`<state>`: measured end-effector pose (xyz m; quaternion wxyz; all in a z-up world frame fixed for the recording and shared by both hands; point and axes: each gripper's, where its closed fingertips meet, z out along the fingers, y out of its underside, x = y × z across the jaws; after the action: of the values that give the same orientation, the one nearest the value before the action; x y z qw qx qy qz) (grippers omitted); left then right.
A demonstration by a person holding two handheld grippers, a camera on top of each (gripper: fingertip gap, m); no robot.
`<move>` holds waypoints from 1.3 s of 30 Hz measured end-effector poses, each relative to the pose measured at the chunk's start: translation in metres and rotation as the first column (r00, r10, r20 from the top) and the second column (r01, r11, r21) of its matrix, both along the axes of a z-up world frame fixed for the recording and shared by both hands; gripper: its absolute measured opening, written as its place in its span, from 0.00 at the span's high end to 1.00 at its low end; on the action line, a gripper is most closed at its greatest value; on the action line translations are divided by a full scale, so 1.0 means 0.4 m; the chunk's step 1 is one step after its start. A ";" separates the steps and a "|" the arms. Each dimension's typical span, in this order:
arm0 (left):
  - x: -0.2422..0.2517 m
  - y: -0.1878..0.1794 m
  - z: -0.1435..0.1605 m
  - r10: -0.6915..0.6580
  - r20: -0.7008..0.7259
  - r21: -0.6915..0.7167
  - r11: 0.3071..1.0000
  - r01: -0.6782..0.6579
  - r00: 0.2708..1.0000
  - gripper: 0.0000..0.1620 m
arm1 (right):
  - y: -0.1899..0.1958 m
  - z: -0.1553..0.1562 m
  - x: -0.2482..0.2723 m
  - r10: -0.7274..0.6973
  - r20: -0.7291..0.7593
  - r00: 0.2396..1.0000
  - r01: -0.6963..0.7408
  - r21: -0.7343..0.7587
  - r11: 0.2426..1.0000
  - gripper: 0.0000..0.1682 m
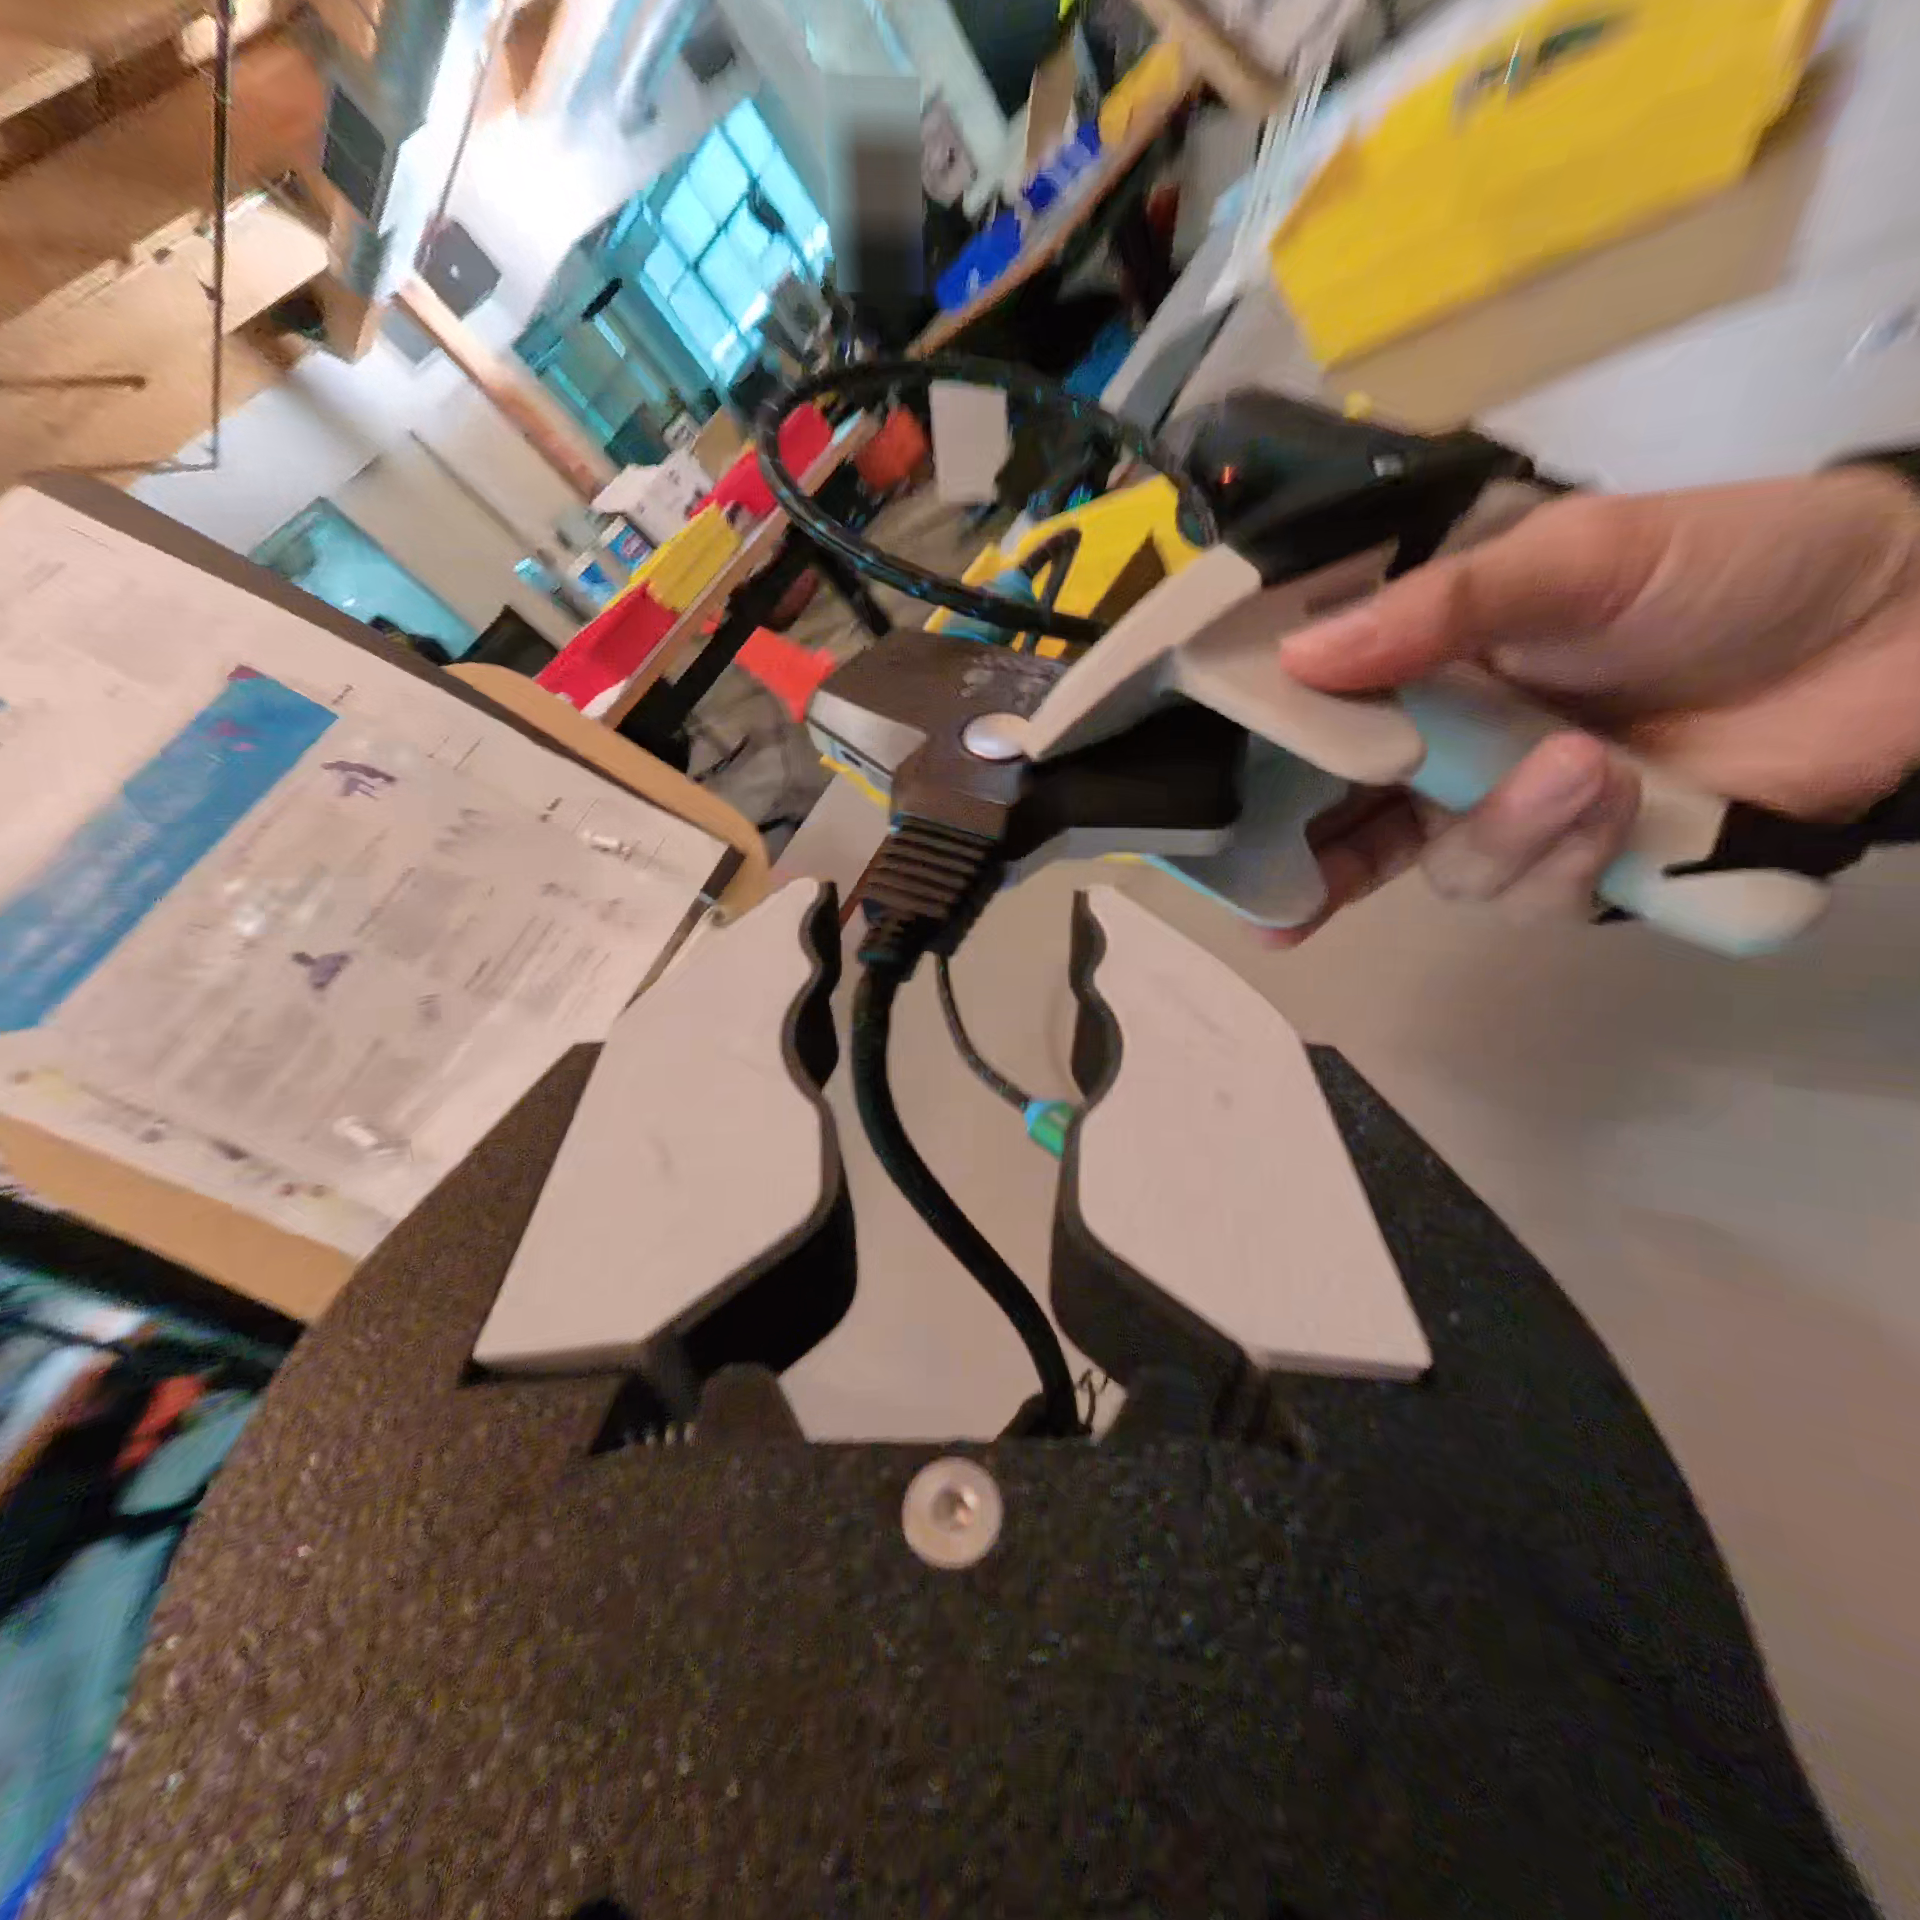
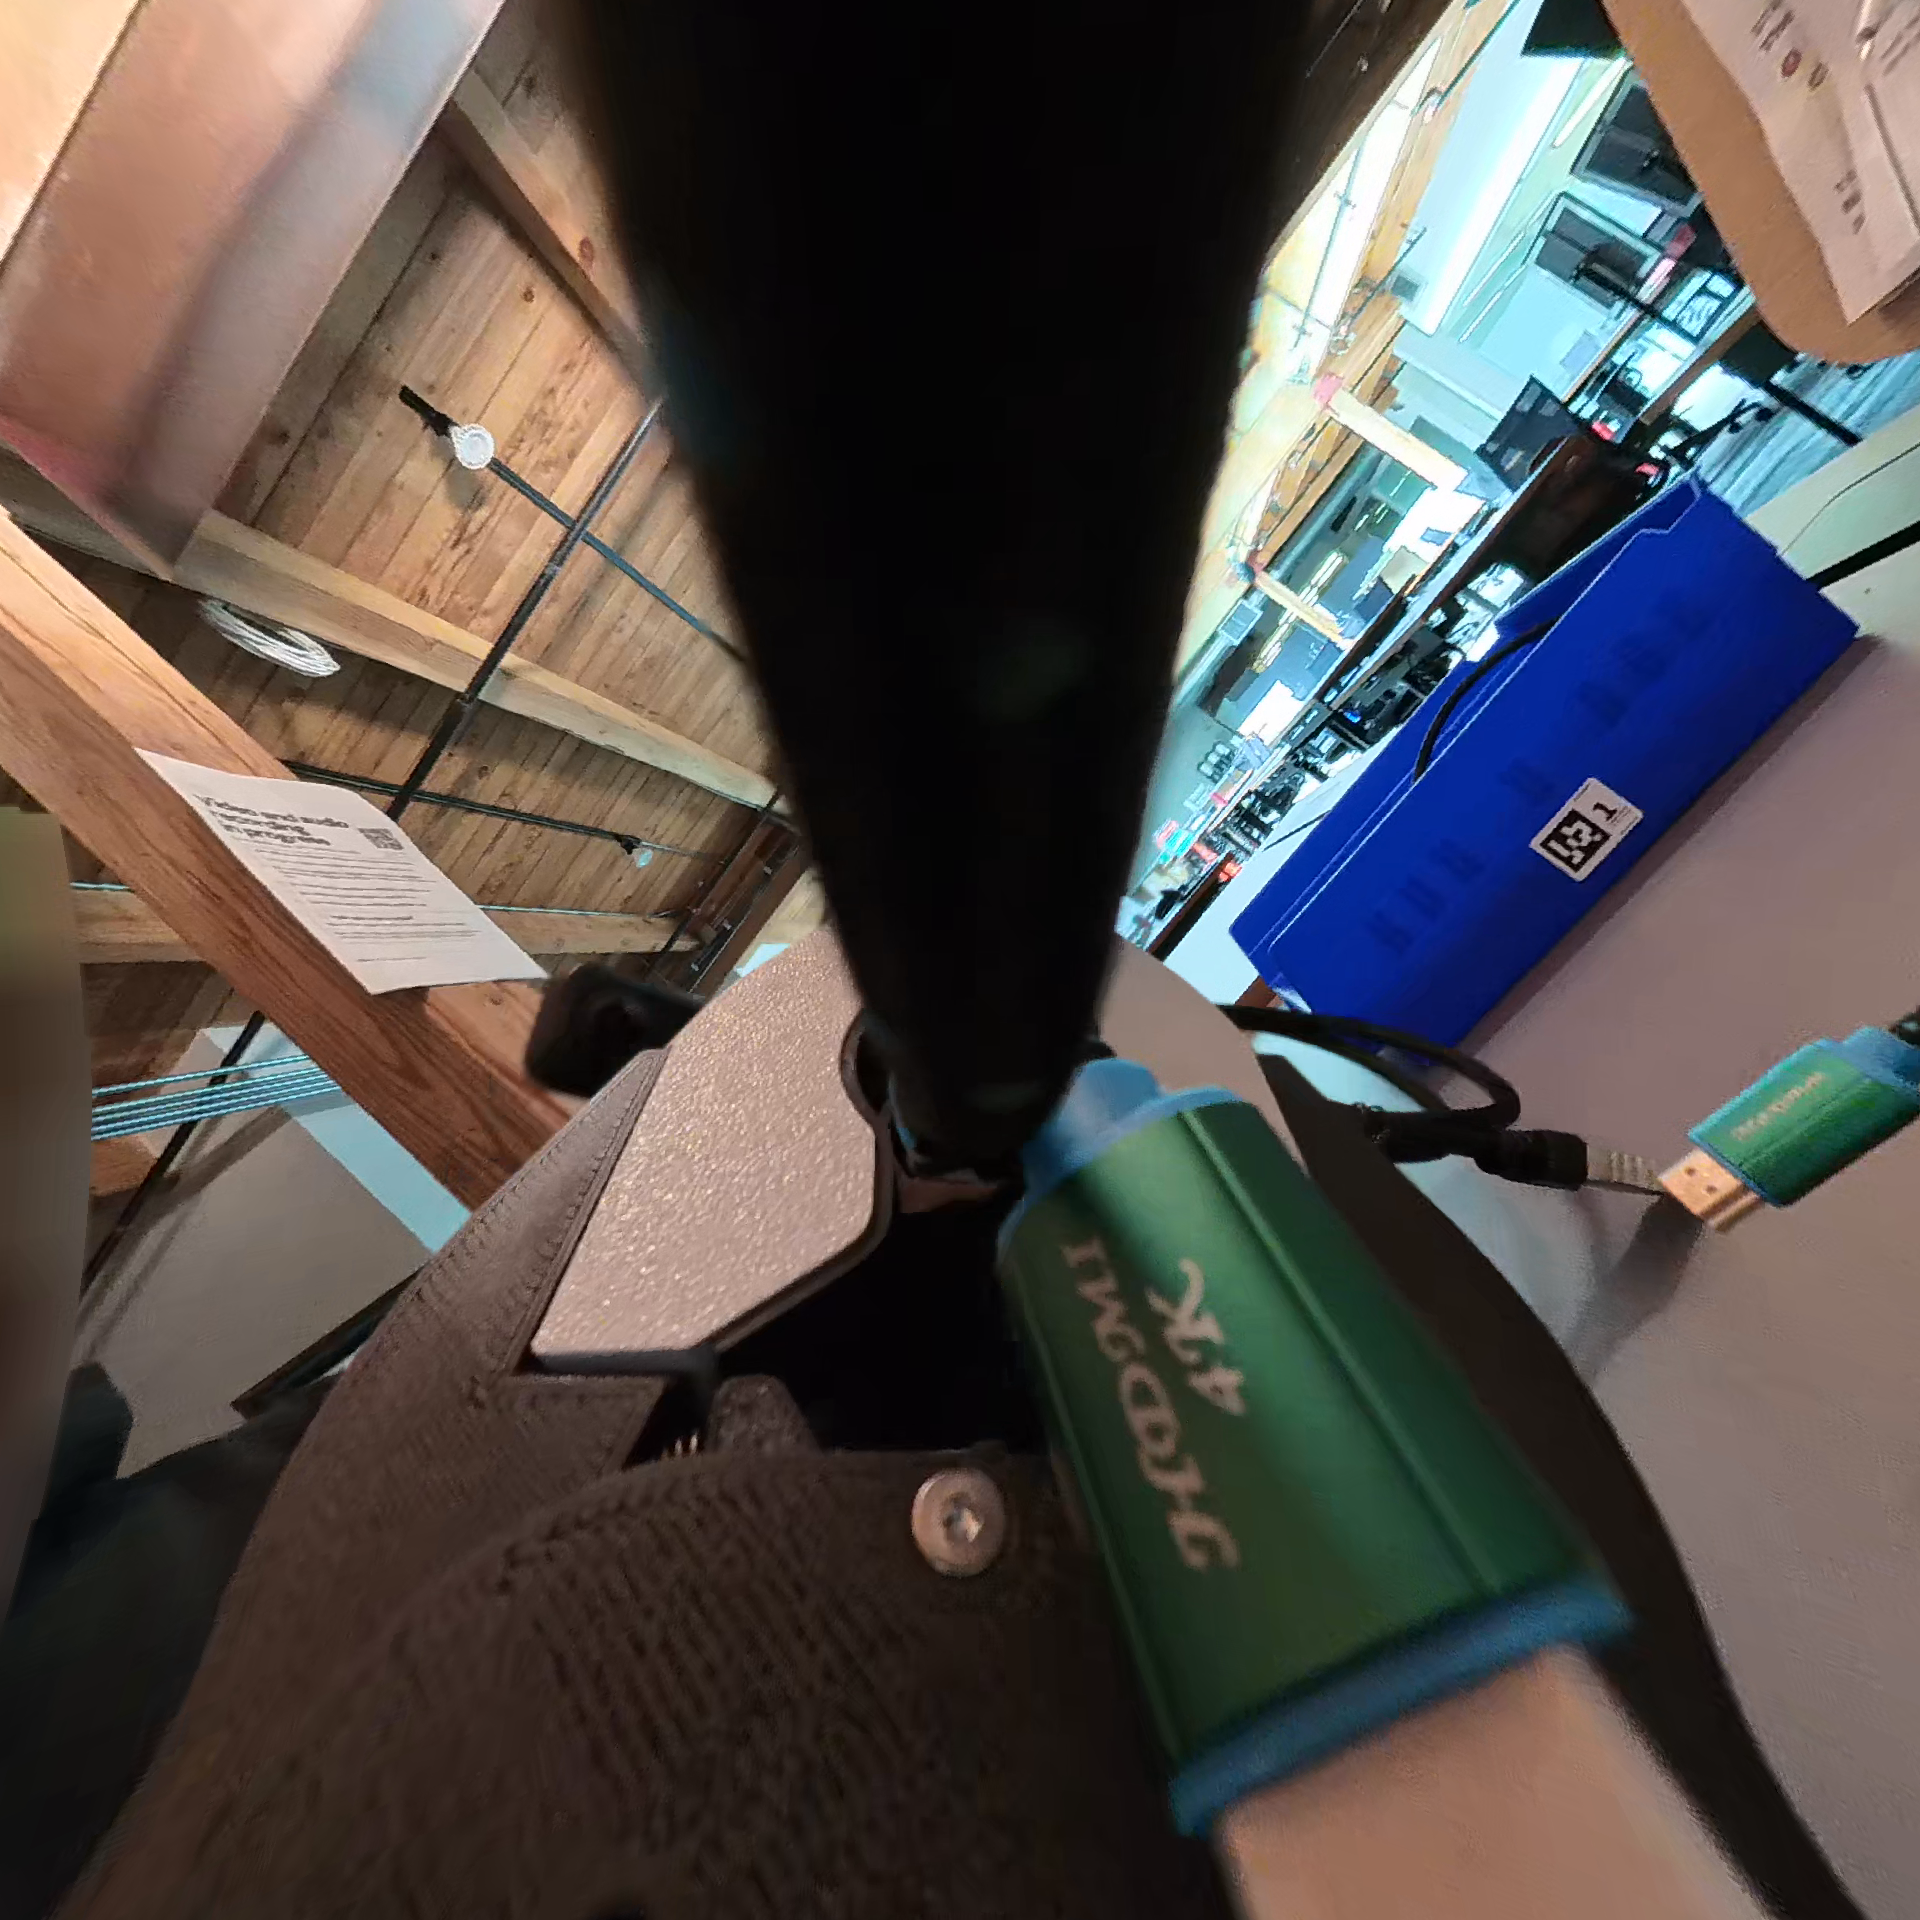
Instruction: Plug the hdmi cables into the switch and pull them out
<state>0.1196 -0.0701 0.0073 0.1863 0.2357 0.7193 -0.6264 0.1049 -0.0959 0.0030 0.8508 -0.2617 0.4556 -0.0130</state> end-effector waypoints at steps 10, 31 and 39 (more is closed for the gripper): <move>-0.016 0.034 0.009 -0.305 -0.186 -0.178 0.945 0.273 0.934 0.90 | 0.078 -0.005 0.001 0.131 -0.051 0.990 -0.131 -0.005 0.991 0.87; 0.003 0.049 -0.098 -0.327 -0.260 -0.176 0.941 0.288 0.909 0.85 | 0.092 -0.082 0.017 0.125 -0.134 0.983 -0.118 0.059 0.991 0.88; 0.020 0.033 -0.114 -0.295 -0.444 -0.146 0.955 0.256 0.846 0.86 | 0.107 -0.087 0.008 0.104 -0.128 0.986 -0.116 -0.096 0.989 0.72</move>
<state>0.1275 -0.0570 -0.0383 -0.0725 0.1732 0.6753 -0.7132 0.1083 -0.0532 -0.0319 0.8059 -0.3305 0.4905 0.0265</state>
